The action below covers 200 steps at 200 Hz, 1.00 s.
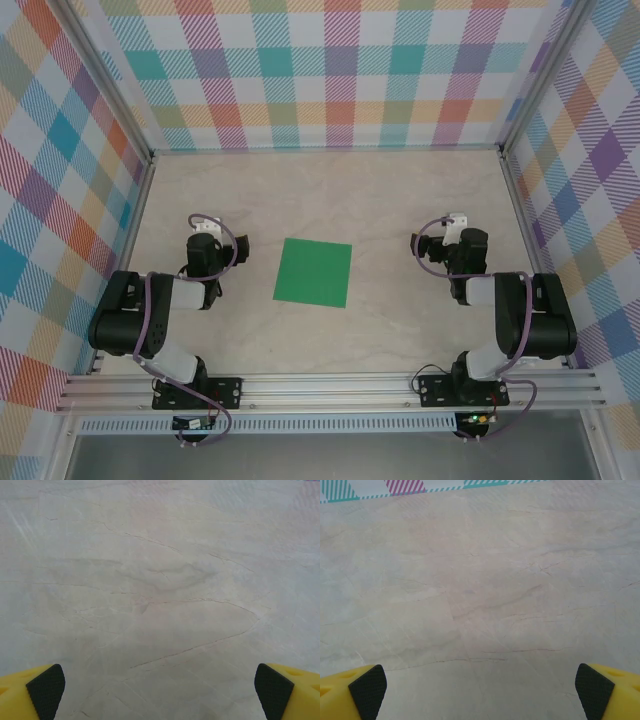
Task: Fold a paper plane with a square sheet of paper (pick it up from the middle)
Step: Move the square sheet of paper to the center of the table.
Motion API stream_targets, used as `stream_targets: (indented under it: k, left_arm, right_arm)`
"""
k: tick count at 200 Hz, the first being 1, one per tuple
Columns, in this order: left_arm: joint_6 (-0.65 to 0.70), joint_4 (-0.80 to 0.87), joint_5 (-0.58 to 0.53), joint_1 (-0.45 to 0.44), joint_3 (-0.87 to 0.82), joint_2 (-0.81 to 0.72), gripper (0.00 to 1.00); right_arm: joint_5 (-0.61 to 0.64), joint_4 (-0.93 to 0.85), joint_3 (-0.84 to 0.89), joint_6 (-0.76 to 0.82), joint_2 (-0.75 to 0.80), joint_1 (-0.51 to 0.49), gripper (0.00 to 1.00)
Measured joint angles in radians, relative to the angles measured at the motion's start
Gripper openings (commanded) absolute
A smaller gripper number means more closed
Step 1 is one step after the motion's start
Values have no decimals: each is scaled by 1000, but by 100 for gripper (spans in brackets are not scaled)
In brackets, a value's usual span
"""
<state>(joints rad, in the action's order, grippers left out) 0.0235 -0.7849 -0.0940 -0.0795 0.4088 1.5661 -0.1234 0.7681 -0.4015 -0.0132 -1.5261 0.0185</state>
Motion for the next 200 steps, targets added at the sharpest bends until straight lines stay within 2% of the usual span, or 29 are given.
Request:
stream_targets:
  k: [144, 178, 200]
  left_arm:
    - [-1, 2, 2, 0, 1, 0, 100]
    - [-27, 160, -70, 0, 42, -81, 100]
    - [-77, 303, -142, 0, 117, -190, 100]
  right_arm:
    - [15, -10, -2, -1, 4, 0, 100]
    - [55, -191, -51, -10, 140, -1, 100]
    - [77, -401, -154, -84, 295, -4, 100]
